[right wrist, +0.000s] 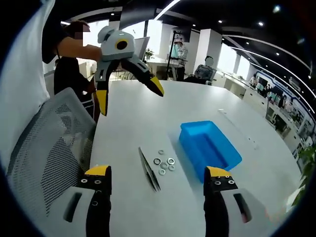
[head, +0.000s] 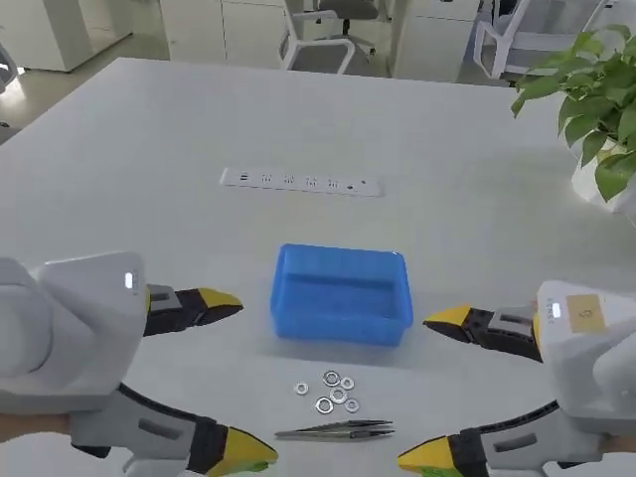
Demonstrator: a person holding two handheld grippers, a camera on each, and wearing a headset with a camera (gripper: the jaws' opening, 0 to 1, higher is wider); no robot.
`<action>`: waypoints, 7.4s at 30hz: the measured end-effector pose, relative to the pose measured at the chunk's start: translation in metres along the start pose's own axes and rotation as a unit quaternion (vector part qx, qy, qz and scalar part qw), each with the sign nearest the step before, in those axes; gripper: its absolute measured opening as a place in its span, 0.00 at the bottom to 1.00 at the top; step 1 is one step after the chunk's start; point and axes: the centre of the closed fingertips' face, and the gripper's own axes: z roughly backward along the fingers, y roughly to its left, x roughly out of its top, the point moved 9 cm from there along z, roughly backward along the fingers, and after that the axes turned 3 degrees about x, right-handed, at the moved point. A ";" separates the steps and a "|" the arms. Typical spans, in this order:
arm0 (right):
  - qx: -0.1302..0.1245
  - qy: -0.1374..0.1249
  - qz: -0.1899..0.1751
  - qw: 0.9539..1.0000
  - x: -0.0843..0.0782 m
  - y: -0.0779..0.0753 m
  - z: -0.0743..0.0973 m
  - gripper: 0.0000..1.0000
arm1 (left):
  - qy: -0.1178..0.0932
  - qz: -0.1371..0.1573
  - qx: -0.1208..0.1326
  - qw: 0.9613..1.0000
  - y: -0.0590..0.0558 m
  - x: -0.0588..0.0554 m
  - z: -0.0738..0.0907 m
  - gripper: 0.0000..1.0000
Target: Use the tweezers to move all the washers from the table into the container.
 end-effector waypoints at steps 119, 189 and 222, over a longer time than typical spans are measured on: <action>0.077 0.046 0.051 0.995 -0.018 0.020 -0.092 0.07 | 0.200 -0.050 -0.145 0.968 -0.010 -0.054 -0.095 0.10; 0.049 -0.006 0.048 0.998 -0.013 0.017 -0.074 0.07 | 0.059 -0.078 -0.134 0.986 -0.019 0.027 -0.075 0.07; 0.044 -0.010 0.024 0.999 -0.010 0.015 -0.082 0.19 | 0.046 -0.079 -0.130 0.987 -0.006 0.029 -0.063 0.06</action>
